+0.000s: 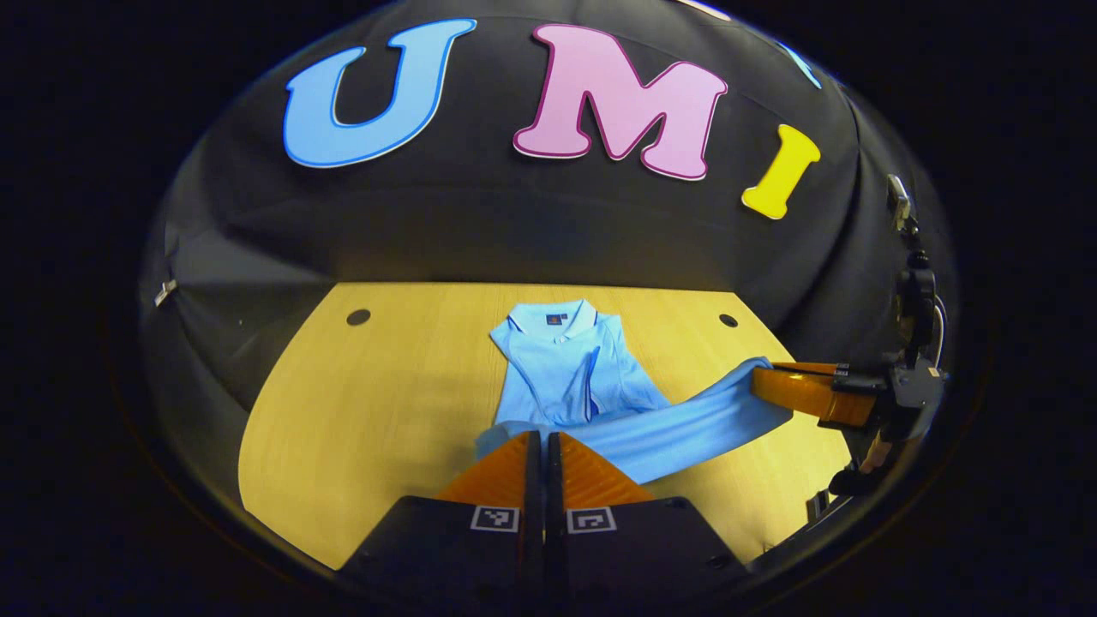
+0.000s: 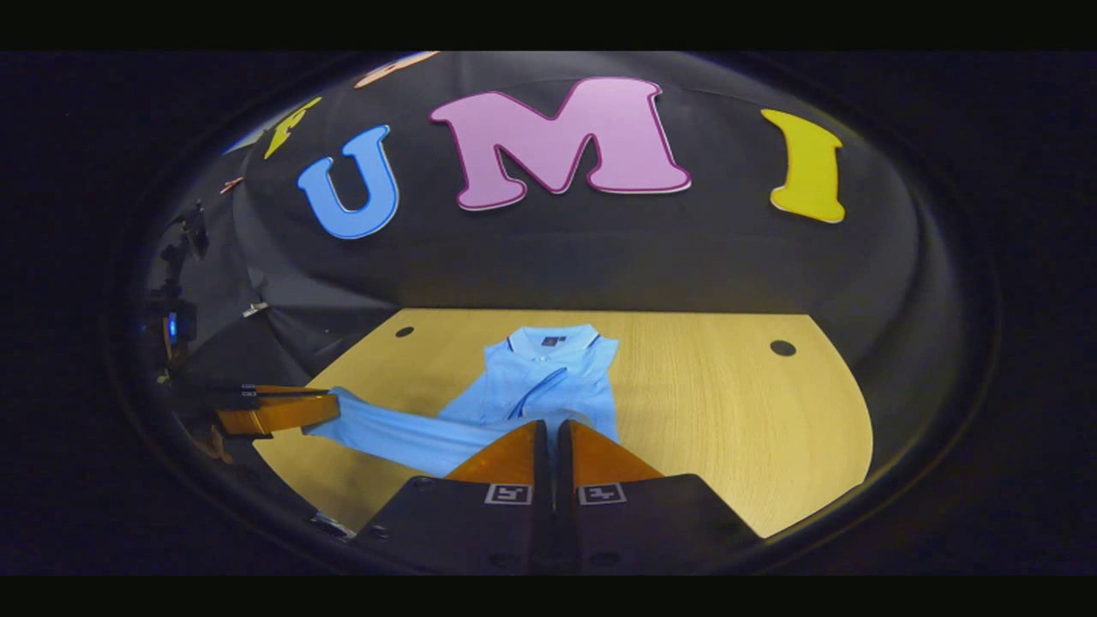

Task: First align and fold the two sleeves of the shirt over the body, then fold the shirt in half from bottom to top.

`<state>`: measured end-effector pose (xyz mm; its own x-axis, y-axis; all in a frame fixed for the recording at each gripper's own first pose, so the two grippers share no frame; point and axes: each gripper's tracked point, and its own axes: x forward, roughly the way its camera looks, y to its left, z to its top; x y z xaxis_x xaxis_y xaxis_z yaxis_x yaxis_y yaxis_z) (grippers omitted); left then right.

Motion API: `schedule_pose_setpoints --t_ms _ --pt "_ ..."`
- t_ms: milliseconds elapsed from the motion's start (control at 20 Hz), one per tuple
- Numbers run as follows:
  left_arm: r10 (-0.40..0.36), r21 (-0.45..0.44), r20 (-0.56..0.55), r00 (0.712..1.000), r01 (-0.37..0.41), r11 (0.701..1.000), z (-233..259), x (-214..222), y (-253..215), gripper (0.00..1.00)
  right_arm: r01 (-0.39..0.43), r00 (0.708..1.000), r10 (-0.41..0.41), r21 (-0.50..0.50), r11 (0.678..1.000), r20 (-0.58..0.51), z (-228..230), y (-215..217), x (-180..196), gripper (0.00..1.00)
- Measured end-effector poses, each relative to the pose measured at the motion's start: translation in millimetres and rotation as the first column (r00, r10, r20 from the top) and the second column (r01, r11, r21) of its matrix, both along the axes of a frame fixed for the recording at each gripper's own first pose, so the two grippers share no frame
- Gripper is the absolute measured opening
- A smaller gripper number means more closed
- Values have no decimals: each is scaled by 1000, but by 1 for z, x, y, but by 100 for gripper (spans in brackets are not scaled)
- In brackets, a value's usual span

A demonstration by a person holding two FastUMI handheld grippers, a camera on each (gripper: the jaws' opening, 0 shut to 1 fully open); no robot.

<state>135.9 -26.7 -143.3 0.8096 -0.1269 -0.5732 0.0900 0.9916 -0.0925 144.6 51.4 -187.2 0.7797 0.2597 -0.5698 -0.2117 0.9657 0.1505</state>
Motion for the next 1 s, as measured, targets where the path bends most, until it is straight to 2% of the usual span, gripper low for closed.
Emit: schedule_pose_setpoints --t_ms 250,350,450,500,550,600,650,700,750,800,850,900,950,1000 --pt "23 7 57 998 -24 1000 15 86 12 6 10 997 -11 7 1000 74 7 5 89 5" --pt "30 5 75 997 -30 1000 17 124 13 6 26 995 -27 10 1000 99 4 5 126 0" --pt "27 21 80 996 -29 999 10 159 18 6 37 992 -37 3 999 118 -3 3 162 10" --pt "25 29 87 996 -27 999 7 176 19 6 37 992 -37 -1 999 122 -8 2 180 5" --pt "23 41 88 996 -26 999 1 193 22 6 38 991 -37 -4 999 125 -13 2 195 5" --pt "17 54 90 996 -22 998 -5 208 24 6 38 991 -36 -8 999 127 -21 3 211 5" --pt "18 69 87 996 -24 997 -13 225 27 1 34 991 -32 -10 999 128 -30 5 225 5" --pt "13 75 91 996 -20 997 -22 243 28 6 31 991 -28 -18 999 129 -40 8 239 5" --pt "18 77 92 996 -25 997 -31 258 31 6 30 991 -26 -29 999 130 -52 8 250 0" --pt "22 69 93 995 -29 997 -42 271 33 6 34 991 -28 -45 998 128 -66 8 263 0" --pt "34 56 92 995 -39 998 -53 285 35 6 40 993 -34 -55 998 110 -85 8 272 10" --pt "44 41 95 995 -48 998 -66 300 38 6 51 995 -46 -58 997 87 -100 7 277 0" --pt "47 31 98 994 -50 998 -78 314 39 6 70 995 -67 -53 996 68 -115 2 281 5" --pt "50 31 103 993 -53 998 -89 322 41 6 84 995 -81 -49 995 53 -128 1 287 0"
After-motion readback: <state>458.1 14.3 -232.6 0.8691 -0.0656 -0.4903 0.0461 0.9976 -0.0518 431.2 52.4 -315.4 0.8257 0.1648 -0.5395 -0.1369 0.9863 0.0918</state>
